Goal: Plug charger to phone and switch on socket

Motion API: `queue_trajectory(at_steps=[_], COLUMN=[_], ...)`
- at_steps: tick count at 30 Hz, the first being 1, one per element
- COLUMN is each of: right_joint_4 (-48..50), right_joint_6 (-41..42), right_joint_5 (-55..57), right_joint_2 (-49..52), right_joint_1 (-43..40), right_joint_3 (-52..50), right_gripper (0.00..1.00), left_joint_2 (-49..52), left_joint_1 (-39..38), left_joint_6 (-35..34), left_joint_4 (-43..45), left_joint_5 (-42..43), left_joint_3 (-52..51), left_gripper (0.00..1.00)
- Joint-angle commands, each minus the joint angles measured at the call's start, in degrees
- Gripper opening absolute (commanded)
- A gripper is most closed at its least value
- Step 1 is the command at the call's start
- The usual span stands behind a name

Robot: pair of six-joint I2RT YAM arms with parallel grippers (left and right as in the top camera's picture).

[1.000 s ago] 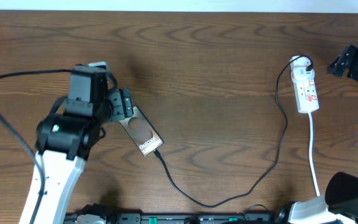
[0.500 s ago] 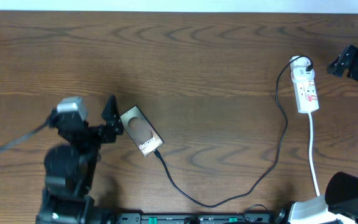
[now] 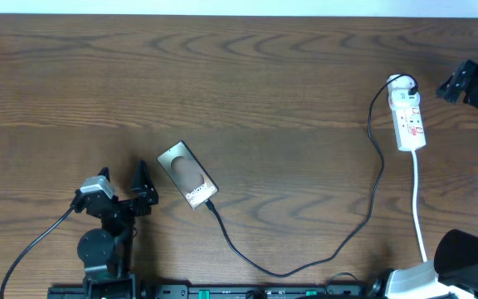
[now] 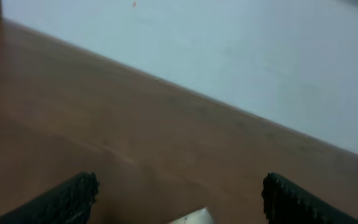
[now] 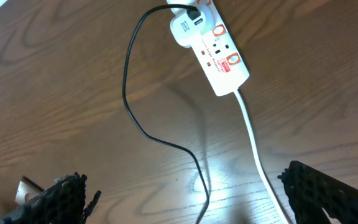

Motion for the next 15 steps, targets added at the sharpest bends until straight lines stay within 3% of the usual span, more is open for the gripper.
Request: queue_trajectory(at_steps=[1, 3, 11, 15], right_joint_4=[0.0, 0.0, 0.0, 0.0], right_joint_6=[0.3, 0.3, 0.3, 0.3], right_joint_5=[-0.2, -0.2, -0.2, -0.2], right_joint_2=[-0.4, -0.4, -0.4, -0.4], right_joint_1=[0.4, 0.4, 0.4, 0.4], right_joint_3=[0.8, 0.8, 0.8, 0.8], right_gripper=[0.99, 0.99, 0.99, 0.99], left_joint_2=[-2.6, -4.8, -7.0, -7.0], left_joint_1=[1.3, 1.3, 1.3, 1.3], left_joint_6=[0.8, 3.7, 16.8, 17.1], left_joint_4=[-6.8, -10.2, -9.9, -9.9], left_joint_5=[0.7, 0.7, 3.9, 4.0], left_joint_3=[-0.1, -0.1, -0.1, -0.1], left_gripper=[0.87, 0.87, 0.87, 0.87])
